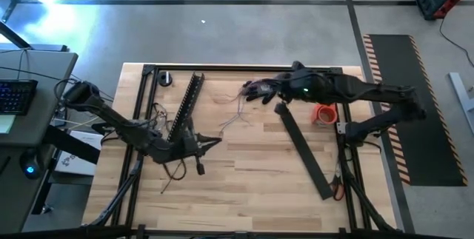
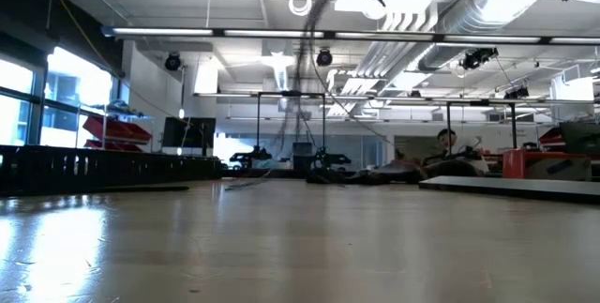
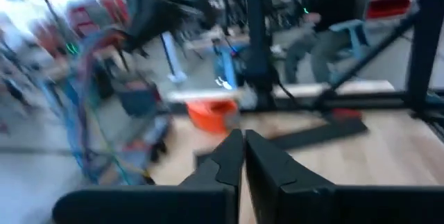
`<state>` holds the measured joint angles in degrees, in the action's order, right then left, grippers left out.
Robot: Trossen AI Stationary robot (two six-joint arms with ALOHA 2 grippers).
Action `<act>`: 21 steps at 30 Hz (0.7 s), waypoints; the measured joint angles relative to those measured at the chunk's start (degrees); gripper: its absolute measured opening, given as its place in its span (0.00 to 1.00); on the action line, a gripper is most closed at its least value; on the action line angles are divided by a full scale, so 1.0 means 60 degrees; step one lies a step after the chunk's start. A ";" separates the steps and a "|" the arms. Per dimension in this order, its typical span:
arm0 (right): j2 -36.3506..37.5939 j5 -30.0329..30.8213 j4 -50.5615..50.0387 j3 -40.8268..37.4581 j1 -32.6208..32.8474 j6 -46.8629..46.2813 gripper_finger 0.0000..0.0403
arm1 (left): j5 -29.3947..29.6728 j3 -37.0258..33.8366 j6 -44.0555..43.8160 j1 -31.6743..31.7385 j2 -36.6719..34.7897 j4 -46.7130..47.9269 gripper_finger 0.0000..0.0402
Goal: Ziptie cables
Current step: Prepare the cable wires to the center of the table
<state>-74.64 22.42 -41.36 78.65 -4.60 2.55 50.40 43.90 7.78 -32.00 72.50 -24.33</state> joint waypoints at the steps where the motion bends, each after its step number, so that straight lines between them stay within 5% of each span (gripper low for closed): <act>1: -0.0014 -0.0225 0.0010 0.0295 0.0257 0.0126 0.01 | 0.0434 0.0230 0.0570 -0.0180 -0.0038 -0.0027 0.00; 5: -0.0078 -0.1505 0.0178 0.1021 0.1252 0.0529 0.01 | 0.2006 0.1057 0.2475 -0.0778 -0.0056 -0.0001 0.00; 10: -0.0484 -0.1641 0.0258 0.1058 0.2263 0.0697 0.01 | 0.2087 0.1773 0.2979 -0.1027 -0.0066 0.0282 0.04; 21: -0.1308 0.0910 0.0514 0.1047 0.2775 0.0171 0.00 | -0.0047 0.2219 0.1990 -0.0127 0.0457 0.1221 0.57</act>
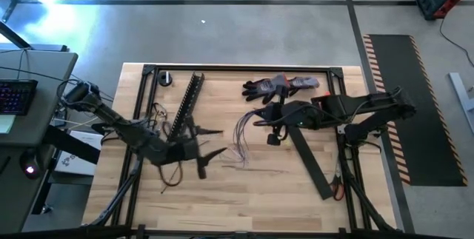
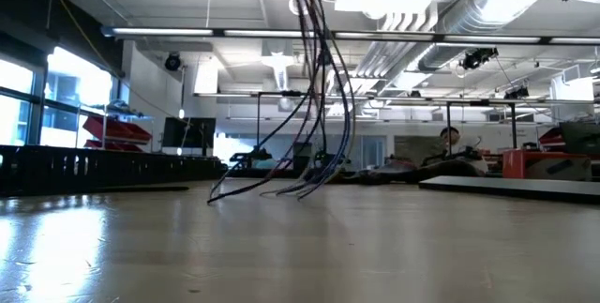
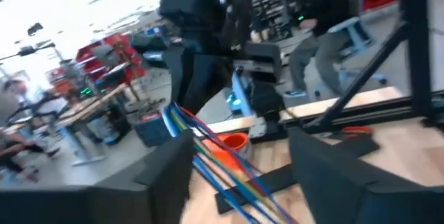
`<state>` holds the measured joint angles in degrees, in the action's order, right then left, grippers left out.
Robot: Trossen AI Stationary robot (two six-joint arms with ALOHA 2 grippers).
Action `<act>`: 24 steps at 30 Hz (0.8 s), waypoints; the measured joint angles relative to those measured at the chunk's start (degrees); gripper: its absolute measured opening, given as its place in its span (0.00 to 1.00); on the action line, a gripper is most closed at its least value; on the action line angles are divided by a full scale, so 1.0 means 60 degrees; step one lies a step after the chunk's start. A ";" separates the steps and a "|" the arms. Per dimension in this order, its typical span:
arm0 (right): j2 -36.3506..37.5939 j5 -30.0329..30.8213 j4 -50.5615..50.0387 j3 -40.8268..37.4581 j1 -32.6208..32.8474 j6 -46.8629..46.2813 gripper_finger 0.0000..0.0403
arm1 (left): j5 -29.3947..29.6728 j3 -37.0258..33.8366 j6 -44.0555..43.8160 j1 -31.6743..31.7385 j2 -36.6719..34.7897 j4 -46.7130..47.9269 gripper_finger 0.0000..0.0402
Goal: Ziptie cables
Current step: Prepare the cable wires to the center of the table
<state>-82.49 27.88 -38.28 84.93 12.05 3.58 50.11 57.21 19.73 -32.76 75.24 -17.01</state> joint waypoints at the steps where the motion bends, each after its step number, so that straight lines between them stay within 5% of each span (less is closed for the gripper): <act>1: -0.0013 0.0033 -0.0003 0.0000 -0.0006 -0.0011 0.00 | 0.0071 0.0000 0.0014 0.0170 0.0180 -0.0195 0.60; 11: -0.0020 -0.0076 -0.0005 0.0000 -0.0010 0.0229 0.00 | -0.0207 0.0087 0.1492 0.1519 0.2400 -0.4816 0.69; 19: -0.0020 -0.0074 -0.0012 0.0011 -0.0006 0.0151 0.00 | 0.4005 0.1666 0.4056 0.1966 0.4274 -0.4844 0.69; 24: -0.0020 -0.0065 -0.0013 0.0015 0.0132 0.0100 0.00 | 0.5403 0.2004 0.4991 0.1957 0.4926 -0.4837 0.64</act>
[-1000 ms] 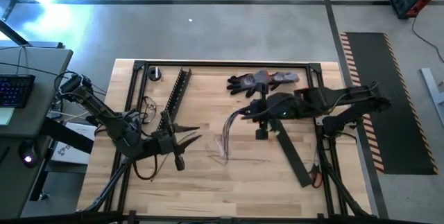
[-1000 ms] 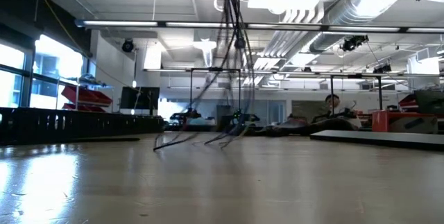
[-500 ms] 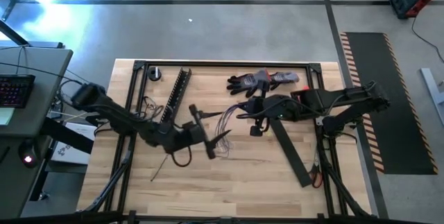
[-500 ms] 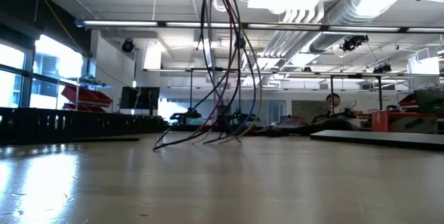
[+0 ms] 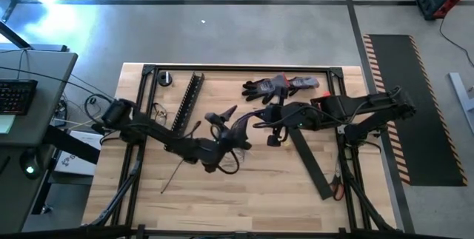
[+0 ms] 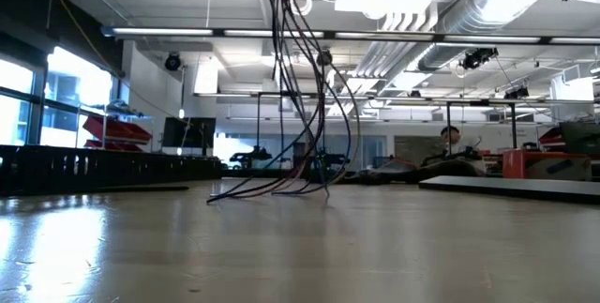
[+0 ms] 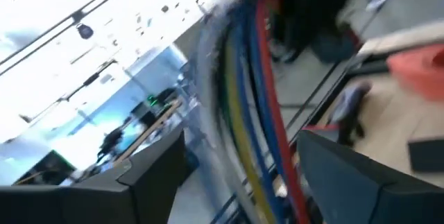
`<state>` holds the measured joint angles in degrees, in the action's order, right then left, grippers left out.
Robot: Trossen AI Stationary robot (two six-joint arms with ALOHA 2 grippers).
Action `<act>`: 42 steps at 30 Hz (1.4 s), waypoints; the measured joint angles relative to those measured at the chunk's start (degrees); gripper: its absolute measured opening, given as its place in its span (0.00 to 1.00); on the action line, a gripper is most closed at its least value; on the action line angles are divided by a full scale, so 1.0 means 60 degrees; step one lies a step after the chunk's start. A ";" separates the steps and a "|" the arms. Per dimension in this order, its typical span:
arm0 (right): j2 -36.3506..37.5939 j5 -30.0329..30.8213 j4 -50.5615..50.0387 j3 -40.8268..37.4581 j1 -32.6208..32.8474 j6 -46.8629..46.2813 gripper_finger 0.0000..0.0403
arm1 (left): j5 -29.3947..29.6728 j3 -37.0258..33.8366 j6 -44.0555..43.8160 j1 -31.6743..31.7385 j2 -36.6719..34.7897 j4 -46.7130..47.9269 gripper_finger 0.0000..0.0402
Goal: Ziptie cables
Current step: Prepare the cable wires to the center of the table
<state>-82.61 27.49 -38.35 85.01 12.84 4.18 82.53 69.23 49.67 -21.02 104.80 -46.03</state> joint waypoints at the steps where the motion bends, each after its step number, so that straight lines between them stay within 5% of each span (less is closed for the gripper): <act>1: 0.0000 0.0001 -0.0003 0.0000 0.0048 -0.0051 0.00 | 0.0266 0.0000 0.0022 0.0000 0.0086 -0.0003 0.62; 8: 0.0046 0.0534 -0.0588 0.0000 0.0553 -0.0540 0.00 | 0.1234 -0.0004 -0.0759 -0.0048 0.0389 0.1436 0.46; 26: 0.1042 0.1145 -0.2106 0.0011 0.1996 -0.2651 0.00 | 0.1225 -0.0014 -0.5731 -0.1919 0.0240 0.5022 0.17; 38: 0.1037 0.1029 -0.1874 0.0011 0.2076 -0.2624 0.00 | 0.1172 0.0000 -0.6068 -0.3616 -0.2151 0.5692 0.02; 42: 0.1009 0.0672 -0.1657 0.0011 0.2029 -0.2450 0.00 | -0.0334 0.0004 -0.8400 -0.3757 -0.2776 0.7916 0.00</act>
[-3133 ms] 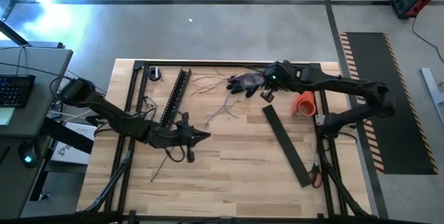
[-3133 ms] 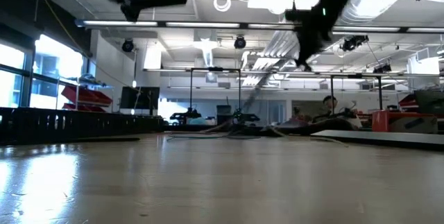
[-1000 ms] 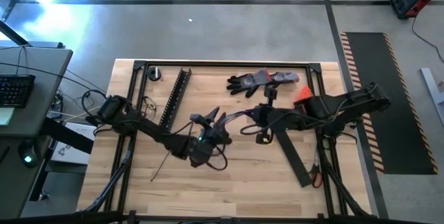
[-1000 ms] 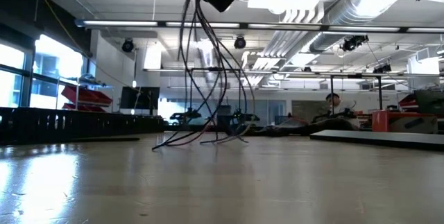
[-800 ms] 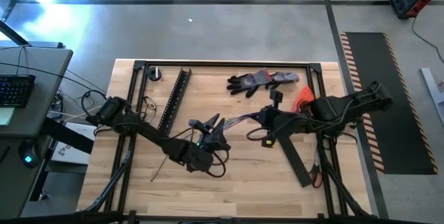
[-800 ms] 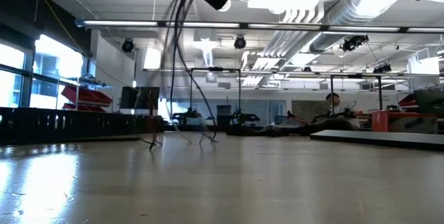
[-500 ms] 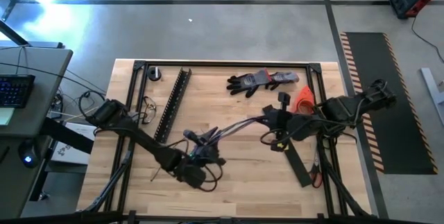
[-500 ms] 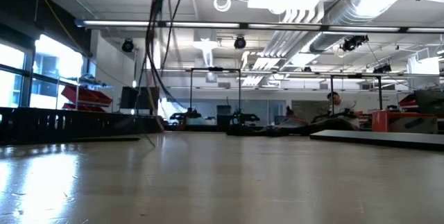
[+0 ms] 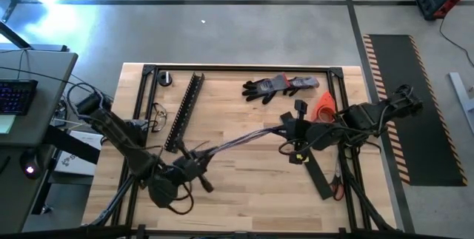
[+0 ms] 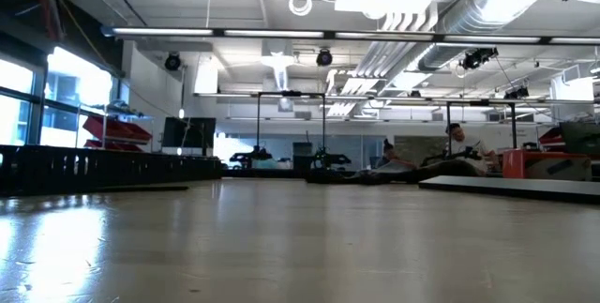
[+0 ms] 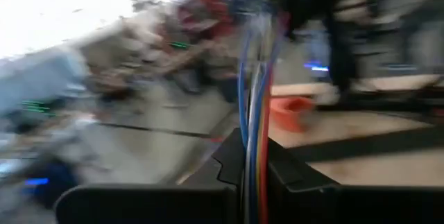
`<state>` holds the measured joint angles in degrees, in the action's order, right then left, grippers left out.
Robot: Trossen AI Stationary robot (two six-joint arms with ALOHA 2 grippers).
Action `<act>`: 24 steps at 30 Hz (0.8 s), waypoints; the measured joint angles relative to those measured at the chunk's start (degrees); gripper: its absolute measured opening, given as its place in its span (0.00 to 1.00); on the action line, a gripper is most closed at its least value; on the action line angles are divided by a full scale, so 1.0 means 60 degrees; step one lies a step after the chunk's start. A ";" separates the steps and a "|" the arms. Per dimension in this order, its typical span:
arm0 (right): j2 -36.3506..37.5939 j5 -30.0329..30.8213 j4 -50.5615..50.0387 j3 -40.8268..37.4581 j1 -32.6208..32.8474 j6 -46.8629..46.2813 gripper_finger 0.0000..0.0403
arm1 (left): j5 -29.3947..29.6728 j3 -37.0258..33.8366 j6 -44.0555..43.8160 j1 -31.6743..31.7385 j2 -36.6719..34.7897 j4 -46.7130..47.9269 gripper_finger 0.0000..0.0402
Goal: Ziptie cables
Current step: Prepare the cable wires to the center of the table
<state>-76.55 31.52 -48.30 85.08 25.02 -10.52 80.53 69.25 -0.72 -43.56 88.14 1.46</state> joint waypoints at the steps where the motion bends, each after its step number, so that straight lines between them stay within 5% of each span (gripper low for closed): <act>1: 0.0000 -0.0078 0.0102 0.0000 0.0000 0.0007 0.00 | -0.0717 0.0000 -0.1129 0.0075 -0.0146 0.0971 0.00; 4: -0.0134 -0.0222 0.0210 0.0001 0.0000 0.0007 0.01 | -0.2704 0.0004 -0.4934 0.0469 -0.0314 0.4275 0.00; 9: -0.0896 -0.0950 0.0206 -0.0007 -0.0282 0.0073 0.01 | -0.3786 0.0007 -0.8600 0.0809 0.0152 0.7938 0.00; 20: -0.3499 -0.3114 0.0444 -0.0007 -0.1251 0.0976 0.01 | -0.9599 0.0384 -0.8813 0.0978 0.0495 0.9841 0.00; 24: -0.4256 -0.3615 0.0900 0.0000 -0.1474 0.1495 0.01 | -1.0438 0.1102 -0.8789 0.0978 0.0495 1.1513 0.00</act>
<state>-102.09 9.83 -42.90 85.08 16.17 -1.55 17.90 75.86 -53.46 -37.69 91.11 70.54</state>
